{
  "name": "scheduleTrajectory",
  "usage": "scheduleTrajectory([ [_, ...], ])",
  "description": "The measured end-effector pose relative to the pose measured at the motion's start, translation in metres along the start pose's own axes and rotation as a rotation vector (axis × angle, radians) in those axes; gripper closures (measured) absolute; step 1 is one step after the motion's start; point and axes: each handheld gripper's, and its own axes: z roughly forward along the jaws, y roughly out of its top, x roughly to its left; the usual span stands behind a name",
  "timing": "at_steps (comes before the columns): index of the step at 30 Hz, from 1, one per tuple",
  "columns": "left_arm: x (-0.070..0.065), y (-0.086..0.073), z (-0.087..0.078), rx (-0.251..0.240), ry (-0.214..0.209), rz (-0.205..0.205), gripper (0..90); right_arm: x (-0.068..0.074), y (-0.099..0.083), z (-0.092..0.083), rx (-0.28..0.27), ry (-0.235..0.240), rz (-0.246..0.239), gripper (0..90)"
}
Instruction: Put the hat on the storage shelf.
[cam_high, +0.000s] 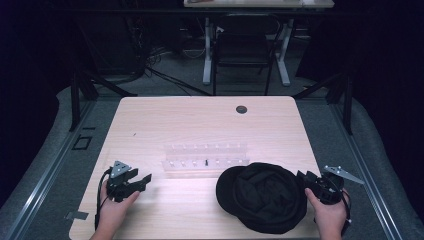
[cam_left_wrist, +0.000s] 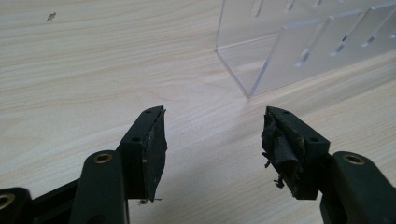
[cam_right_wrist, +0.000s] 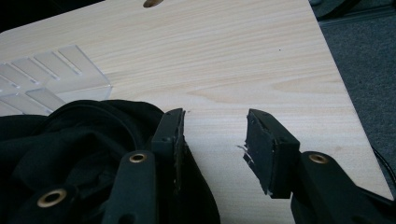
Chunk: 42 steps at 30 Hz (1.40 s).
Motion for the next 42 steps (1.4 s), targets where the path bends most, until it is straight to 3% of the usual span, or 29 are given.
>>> scheduleTrajectory([
  [10,-0.005,0.001,0.001,0.005,-0.014,0.018,40.1,0.012,0.008,-0.01,0.023,-0.032,-0.025,57.7],
  [11,-0.006,0.001,0.001,0.004,-0.019,0.021,40.1,0.016,0.01,-0.009,0.017,-0.041,-0.011,57.8],
  [14,-0.007,0.001,0.0,0.002,-0.018,0.026,40.4,0.021,0.016,-0.013,0.066,-0.03,-0.027,59.2],
  [15,-0.007,0.001,0.0,0.004,-0.02,0.029,40.5,0.024,0.017,-0.013,0.064,-0.023,-0.013,59.9],
  [16,-0.008,0.001,0.0,0.001,-0.022,0.027,40.6,0.026,0.021,-0.016,0.095,-0.006,-0.019,60.0],
  [21,-0.011,0.001,0.001,0.011,-0.029,0.047,40.8,0.03,0.026,-0.021,0.146,0.012,-0.025,63.0],
  [27,-0.014,0.001,0.0,0.005,-0.028,0.049,41.0,0.034,0.034,-0.027,0.261,-0.024,-0.052,66.0],
  [28,-0.014,0.001,0.0,0.004,-0.029,0.047,41.0,0.035,0.034,-0.026,0.274,-0.018,-0.034,66.0],
  [35,-0.015,0.001,0.001,0.012,-0.032,0.057,41.0,0.038,0.044,-0.028,0.454,-0.059,-0.068,65.5],
  [38,-0.015,0.001,0.001,0.011,-0.033,0.062,41.0,0.039,0.046,-0.028,0.467,-0.049,-0.06,65.6],
  [39,-0.015,0.001,0.001,0.011,-0.032,0.062,41.0,0.039,0.048,-0.029,0.495,-0.066,-0.075,65.7],
  [42,-0.016,0.001,0.001,0.011,-0.033,0.063,41.1,0.038,0.05,-0.028,0.504,-0.057,-0.052,65.9],
])
